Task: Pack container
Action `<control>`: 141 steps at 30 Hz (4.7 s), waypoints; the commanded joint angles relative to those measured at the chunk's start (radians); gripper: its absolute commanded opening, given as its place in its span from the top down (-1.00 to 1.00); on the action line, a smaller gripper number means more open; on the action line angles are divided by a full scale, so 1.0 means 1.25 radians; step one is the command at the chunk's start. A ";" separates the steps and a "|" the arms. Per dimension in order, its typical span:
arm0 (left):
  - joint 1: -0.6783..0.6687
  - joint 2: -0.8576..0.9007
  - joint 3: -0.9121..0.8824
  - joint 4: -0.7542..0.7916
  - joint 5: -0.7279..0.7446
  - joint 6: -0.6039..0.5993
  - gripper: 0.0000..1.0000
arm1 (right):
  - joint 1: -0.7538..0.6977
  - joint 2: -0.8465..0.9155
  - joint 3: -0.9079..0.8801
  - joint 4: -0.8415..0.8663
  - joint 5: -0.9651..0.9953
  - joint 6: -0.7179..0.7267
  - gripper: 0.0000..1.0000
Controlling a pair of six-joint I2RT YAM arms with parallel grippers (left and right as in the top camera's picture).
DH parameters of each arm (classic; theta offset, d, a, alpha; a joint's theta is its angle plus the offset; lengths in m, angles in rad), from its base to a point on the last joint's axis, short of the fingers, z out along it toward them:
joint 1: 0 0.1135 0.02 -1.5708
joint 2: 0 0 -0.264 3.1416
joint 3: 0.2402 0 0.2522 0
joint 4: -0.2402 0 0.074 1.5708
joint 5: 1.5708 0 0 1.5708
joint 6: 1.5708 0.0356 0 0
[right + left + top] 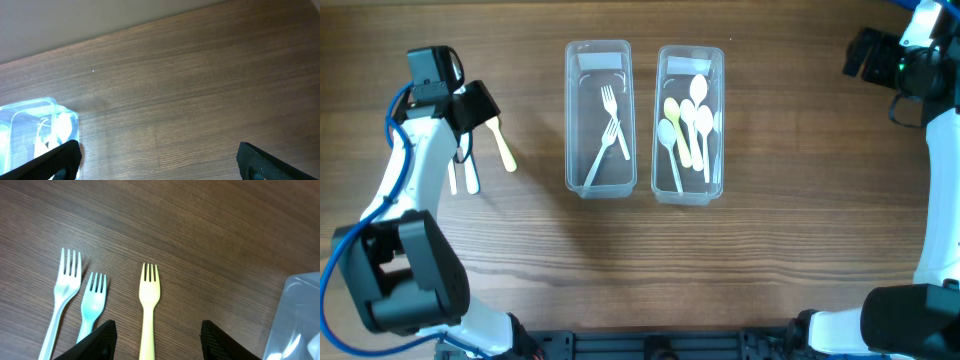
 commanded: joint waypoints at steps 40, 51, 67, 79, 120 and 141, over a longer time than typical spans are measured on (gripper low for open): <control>-0.010 0.230 0.002 0.110 0.039 -0.020 0.03 | 0.002 0.004 0.001 0.002 -0.003 -0.008 -1.00; -0.010 0.227 0.002 0.098 0.039 -0.020 0.85 | 0.002 0.004 0.001 0.002 -0.003 -0.008 -1.00; -0.010 0.046 0.002 0.034 0.039 -0.020 0.92 | 0.002 0.004 0.001 0.002 -0.003 -0.008 -0.99; -0.113 -0.093 0.002 0.016 0.132 -0.003 0.92 | 0.002 0.004 0.001 0.002 -0.003 -0.008 -1.00; -0.334 -0.094 0.002 -0.013 -0.068 0.096 -0.37 | 0.002 0.004 0.001 0.003 -0.003 -0.008 -0.99; -0.002 -0.100 -0.030 -0.258 -0.198 -0.074 -0.91 | 0.002 0.004 0.001 0.002 -0.003 -0.008 -1.00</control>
